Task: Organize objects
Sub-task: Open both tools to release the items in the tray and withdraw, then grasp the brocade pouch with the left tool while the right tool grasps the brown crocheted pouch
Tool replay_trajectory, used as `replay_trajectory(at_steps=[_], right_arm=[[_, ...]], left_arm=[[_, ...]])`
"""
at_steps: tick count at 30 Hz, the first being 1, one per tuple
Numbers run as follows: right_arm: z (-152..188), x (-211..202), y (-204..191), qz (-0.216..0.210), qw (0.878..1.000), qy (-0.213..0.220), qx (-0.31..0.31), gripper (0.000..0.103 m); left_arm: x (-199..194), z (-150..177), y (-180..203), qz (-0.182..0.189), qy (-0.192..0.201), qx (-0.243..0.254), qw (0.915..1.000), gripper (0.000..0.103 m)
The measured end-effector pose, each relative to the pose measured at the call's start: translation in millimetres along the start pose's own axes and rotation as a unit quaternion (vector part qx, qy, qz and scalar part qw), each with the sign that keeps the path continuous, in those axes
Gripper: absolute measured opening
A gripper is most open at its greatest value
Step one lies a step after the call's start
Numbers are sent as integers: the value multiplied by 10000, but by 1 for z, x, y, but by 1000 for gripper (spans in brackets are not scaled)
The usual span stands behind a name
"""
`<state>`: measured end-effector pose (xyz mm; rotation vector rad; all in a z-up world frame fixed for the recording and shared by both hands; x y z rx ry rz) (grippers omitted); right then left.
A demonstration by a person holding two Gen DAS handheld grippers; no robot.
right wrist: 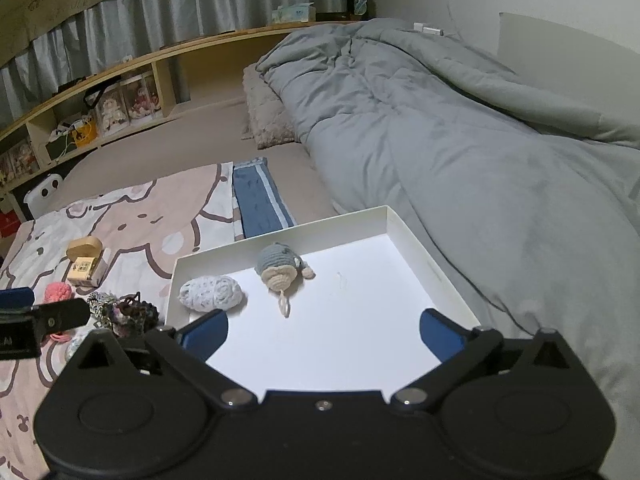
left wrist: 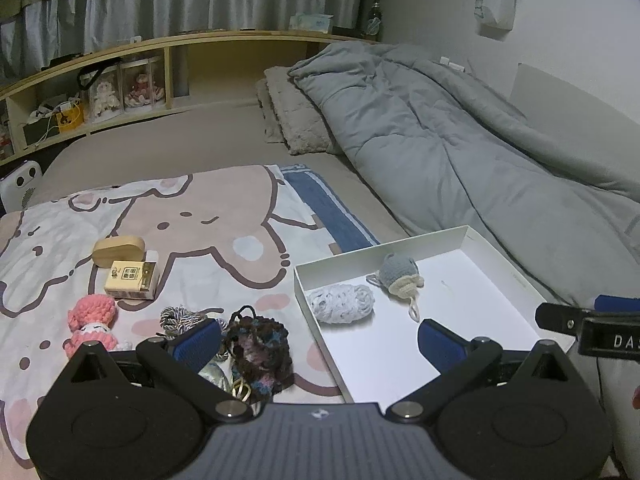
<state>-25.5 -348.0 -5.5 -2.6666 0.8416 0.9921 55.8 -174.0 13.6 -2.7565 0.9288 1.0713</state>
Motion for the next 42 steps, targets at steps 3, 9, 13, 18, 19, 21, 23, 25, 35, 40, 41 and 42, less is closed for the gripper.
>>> replay_trajectory(at_steps=[3,9,13,18,19,21,23,25,35,40,41,42], right_arm=[[3,-2,-1,-9,10000,10,41,103],[8,-4,-3,-18,9998,-30,192,103],[7,-4,-7,-57,9996,18,259,103],[4,-1,-25,-112,9997,133,144,103],[3,0,-30,-129,9997,150,107,103],[2,2,-40,-170,9996,200,61,103],[0,4,-53,-312,9992,262,36,103],[-4,6,-68,-475,9985,261,8,103],[-14,29,-137,-1142,9934,112,-63,103],[-11,51,-160,-1506,9883,-239,9,102],[-11,56,-166,-1549,9874,-319,-21,100],[-9,59,-170,-1579,9868,-357,-46,96]], left_arm=[[-5,3,-2,-26,57,9,10000,103],[-16,8,-11,-95,96,24,9999,103],[-22,11,-22,-188,92,30,9998,103],[-29,13,-43,-352,120,17,9993,103],[-30,14,-49,-387,119,3,9992,103],[-32,16,-60,-483,121,-24,9988,103],[-33,18,-72,-616,134,-60,9980,103],[-32,21,-83,-684,114,-139,9975,103],[-10,46,-124,-318,-232,-458,9982,103],[3,58,-135,-140,-500,-430,9977,102],[5,60,-136,-107,-546,-415,9976,101],[7,61,-137,-74,-583,-402,9975,101]])
Point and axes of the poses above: each gripper's, at about its wrist camera, not at the fingertips, and x roughly the way its jaws point, y to its right, z to its underside, the point moved 5 cm from there along x, roughly the way its jaws point, and after that the axes turned 8 degrees about z, right-handed, at the moved point
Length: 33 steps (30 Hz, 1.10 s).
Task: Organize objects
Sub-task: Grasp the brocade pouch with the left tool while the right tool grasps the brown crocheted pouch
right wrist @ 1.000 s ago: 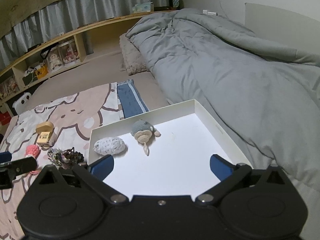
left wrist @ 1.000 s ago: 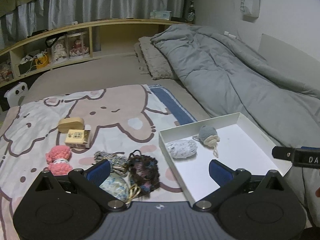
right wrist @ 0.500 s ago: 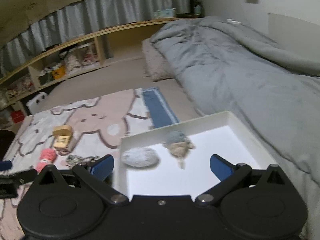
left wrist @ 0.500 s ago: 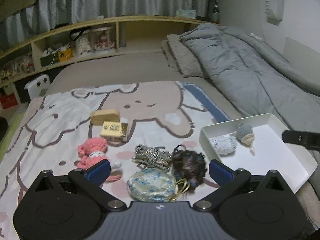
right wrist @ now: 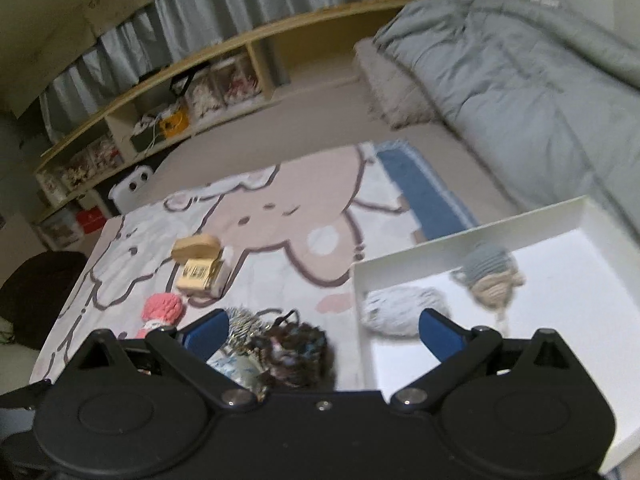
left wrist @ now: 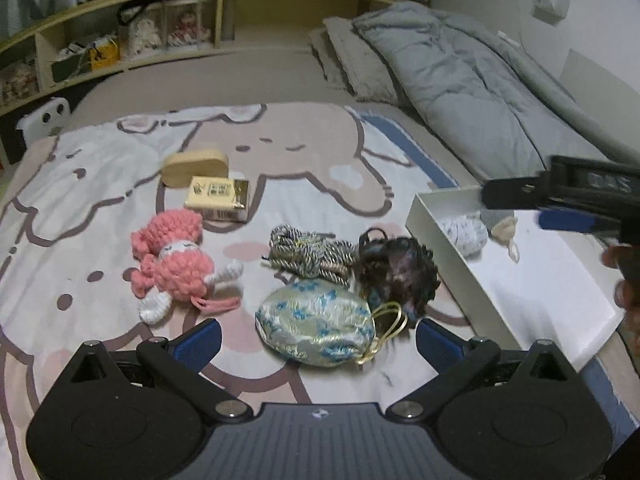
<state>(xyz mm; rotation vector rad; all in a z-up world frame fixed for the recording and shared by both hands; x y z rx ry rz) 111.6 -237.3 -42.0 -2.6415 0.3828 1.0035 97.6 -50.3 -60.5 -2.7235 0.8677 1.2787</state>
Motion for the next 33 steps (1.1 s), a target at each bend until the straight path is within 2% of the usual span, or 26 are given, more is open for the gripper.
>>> replay_trajectory(at_steps=[4,7,16,21,23,24,26,29,33], right_arm=[[5,22,-15,-255,9991,-334,-108,86],[12,39,-24,-244,9975,-608,-256,79],[29,77,-42,-158,9927,-891,-802,77],[32,88,-41,-146,9916,-967,-844,57],[33,90,-39,-182,9911,-1019,-832,44],[33,90,-38,-210,9912,-1019,-815,43],[30,87,-34,-262,9916,-998,-774,34],[23,78,-30,-314,9929,-910,-705,26],[13,63,-24,-372,9947,-706,-650,23]], left_arm=[[10,4,-1,190,-203,88,9996,98],[18,8,0,291,-359,221,9987,98],[46,16,2,556,-524,652,9949,98],[57,15,-2,563,-427,466,9964,99],[62,15,-2,524,-393,476,9967,99],[64,15,-2,508,-385,500,9967,99],[69,16,-3,517,-380,525,9966,99],[75,17,-5,559,-417,493,9963,99],[78,17,-10,638,-458,347,9963,99]])
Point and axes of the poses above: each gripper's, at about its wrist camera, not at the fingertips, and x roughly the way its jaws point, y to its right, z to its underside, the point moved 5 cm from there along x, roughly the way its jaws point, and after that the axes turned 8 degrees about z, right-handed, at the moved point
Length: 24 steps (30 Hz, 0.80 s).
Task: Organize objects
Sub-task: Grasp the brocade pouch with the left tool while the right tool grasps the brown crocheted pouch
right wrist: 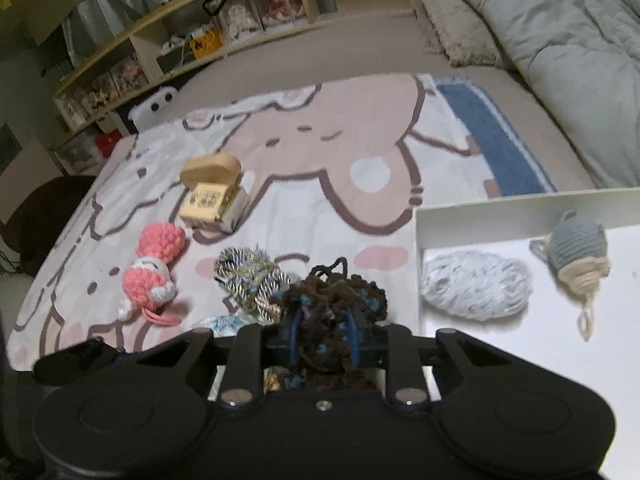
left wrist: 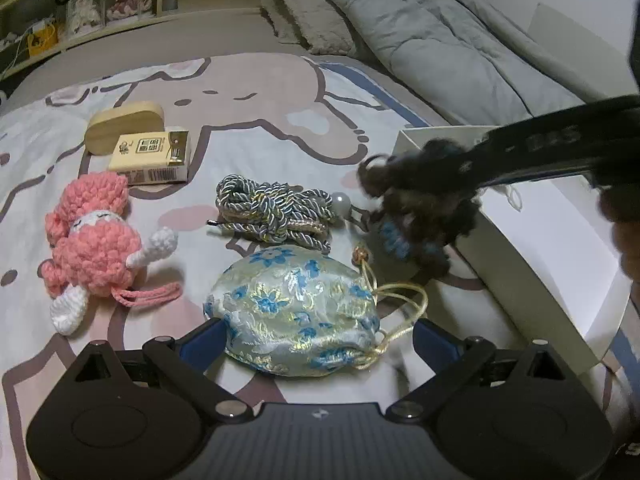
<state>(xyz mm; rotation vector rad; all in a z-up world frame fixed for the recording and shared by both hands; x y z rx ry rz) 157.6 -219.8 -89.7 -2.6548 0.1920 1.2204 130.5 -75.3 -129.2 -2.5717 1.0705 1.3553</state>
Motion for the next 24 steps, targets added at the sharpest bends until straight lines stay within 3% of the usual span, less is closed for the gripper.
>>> replay_trajectory(at_steps=[6,15,24], right_arm=[[-7,-26,5,-159,9995,259,78,22],[3,-32,5,-208,9997,122,44,22],[7,-24,3,-179,9998,19,9,22]], left_arm=[[1,-1,-3,-71,113,-119,9998,99],[16,4,-12,-317,27,-295,9991,103],[15,0,-10,-388,28,-444,9983,88]])
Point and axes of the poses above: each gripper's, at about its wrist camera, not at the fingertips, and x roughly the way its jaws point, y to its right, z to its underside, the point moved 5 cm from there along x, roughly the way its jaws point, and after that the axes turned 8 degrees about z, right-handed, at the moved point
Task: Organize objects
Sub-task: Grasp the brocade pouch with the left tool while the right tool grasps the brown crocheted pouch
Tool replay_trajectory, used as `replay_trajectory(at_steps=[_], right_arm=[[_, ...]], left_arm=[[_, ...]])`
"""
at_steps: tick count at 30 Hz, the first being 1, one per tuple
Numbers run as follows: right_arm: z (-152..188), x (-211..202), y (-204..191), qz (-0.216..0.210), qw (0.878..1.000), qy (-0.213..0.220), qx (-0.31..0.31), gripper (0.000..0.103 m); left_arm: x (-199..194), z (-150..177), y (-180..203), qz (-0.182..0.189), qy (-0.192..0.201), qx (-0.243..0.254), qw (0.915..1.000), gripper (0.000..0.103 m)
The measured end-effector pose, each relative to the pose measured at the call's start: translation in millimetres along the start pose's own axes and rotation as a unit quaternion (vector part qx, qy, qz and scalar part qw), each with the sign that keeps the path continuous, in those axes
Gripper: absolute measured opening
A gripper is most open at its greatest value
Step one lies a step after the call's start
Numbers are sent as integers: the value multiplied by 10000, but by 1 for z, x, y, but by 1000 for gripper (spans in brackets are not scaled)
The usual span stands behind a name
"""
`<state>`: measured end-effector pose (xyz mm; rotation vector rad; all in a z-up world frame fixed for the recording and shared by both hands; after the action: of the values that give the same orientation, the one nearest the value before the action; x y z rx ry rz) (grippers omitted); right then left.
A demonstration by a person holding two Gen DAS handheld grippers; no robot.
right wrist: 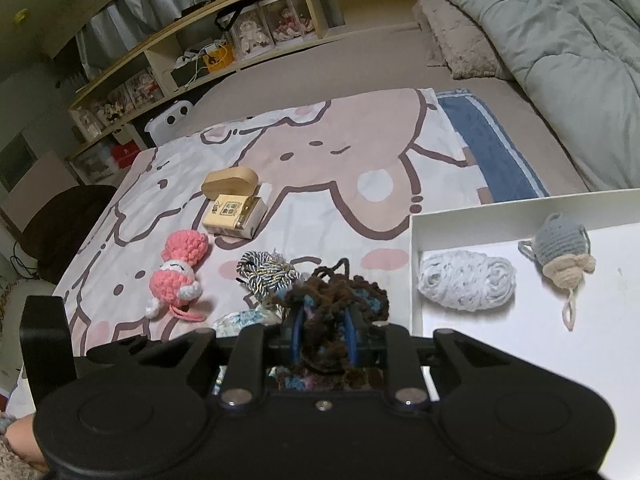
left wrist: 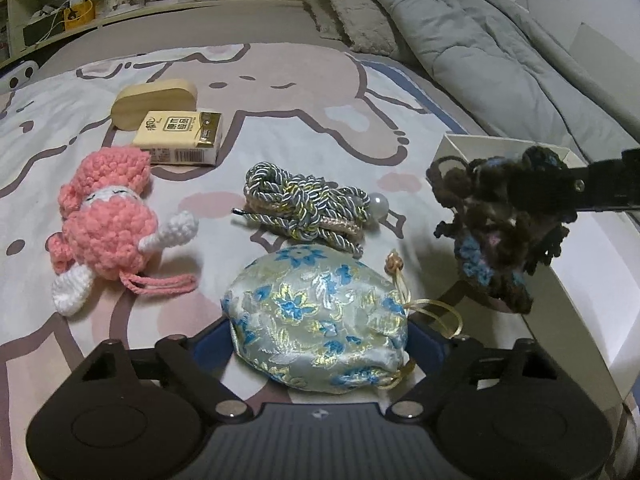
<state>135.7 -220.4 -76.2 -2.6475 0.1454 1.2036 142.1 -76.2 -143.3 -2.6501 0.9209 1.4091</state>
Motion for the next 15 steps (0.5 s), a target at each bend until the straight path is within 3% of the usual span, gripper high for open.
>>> replay_trajectory(at_steps=[11,15], right_arm=[[1,1,0,34,10000,-44,-13,22],[1,2,1,52,10000,-65,-14,22]], left_arm=[[4,5,10,-239,-71,285,9993,92],[4,4,10,-327,-123,310,9989,86]])
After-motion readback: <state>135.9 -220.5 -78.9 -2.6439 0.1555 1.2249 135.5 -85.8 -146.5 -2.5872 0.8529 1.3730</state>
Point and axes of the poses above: each gripper's, at about its wrist camera, not at the fingertips, and x roughly the way its jaws point, y to its right, z to its underside, the point moved 5 cm from there along x, roughly the way its jaws point, and after that the axes turned 8 degrees about z, right-handed, at the moved point
